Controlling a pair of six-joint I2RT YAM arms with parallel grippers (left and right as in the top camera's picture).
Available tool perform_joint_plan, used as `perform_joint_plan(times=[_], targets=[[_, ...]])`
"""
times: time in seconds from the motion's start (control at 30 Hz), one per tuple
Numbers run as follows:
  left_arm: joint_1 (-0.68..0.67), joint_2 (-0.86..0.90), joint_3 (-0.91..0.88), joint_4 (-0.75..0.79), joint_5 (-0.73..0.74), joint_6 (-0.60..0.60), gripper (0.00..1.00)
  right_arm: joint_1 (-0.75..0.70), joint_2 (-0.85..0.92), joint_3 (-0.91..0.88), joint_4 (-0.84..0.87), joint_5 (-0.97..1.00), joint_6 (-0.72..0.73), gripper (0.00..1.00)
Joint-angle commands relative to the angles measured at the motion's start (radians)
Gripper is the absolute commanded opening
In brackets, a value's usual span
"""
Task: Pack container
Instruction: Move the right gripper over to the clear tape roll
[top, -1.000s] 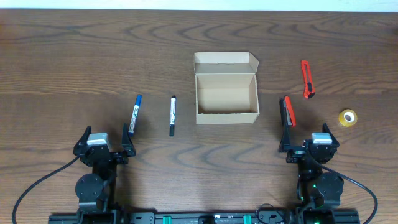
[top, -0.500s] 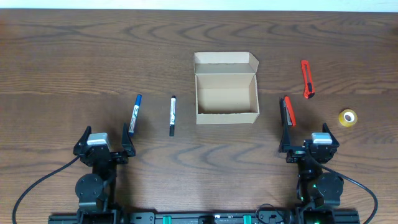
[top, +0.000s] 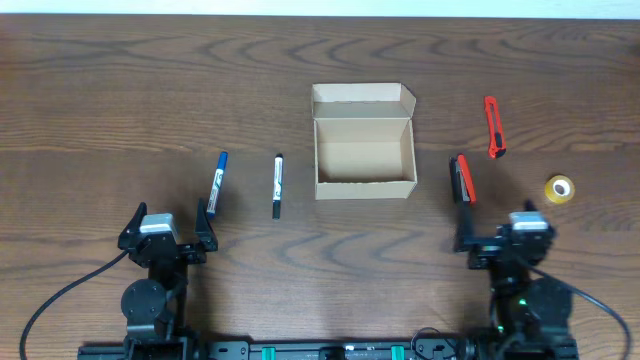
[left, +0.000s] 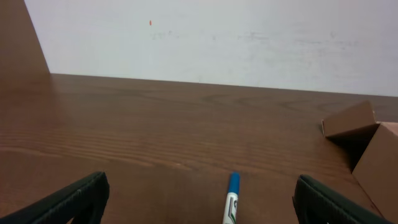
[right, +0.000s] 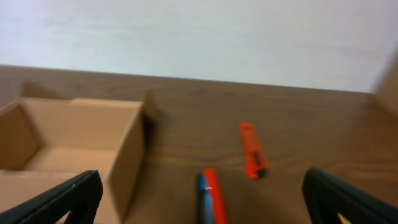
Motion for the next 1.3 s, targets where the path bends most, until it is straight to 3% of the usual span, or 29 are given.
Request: perform_joint_plan(times=[0.0, 0.2, 0.37, 0.53, 0.8, 1.13, 1.27], targets=[[0.006, -0.007, -0.011, -0.055, 0.002, -0.004, 0.95, -0.005, 0.155, 0.206, -0.119, 0.199, 0.045, 0.99], [0.006, -0.007, -0.011, -0.055, 0.002, -0.004, 0.95, -0.005, 0.592, 0.51, -0.334, 0.212, 0.052, 0.99], [0.006, -0.007, -0.011, -0.055, 0.002, -0.004, 0.95, -0.005, 0.929, 0.808, -0.686, 0.079, 0.062, 0.99], [0.006, -0.007, -0.011, -0.055, 0.002, -0.004, 0.95, -0.005, 1.129, 0.885, -0.718, -0.092, 0.09, 0.99], [0.007, -0.007, -0.011, -0.055, 0.002, -0.004, 0.95, -0.032, 1.294, 0.917, -0.697, -0.088, 0.09, 0.99], [0.006, -0.007, -0.011, -0.055, 0.002, -0.004, 0.95, -0.179, 1.36, 1.185, -0.717, -0.079, 0.089, 0.99], [0.007, -0.007, -0.011, -0.055, 0.002, -0.004, 0.95, -0.251, 1.363, 1.226, -0.702, 0.039, 0.11, 0.99]])
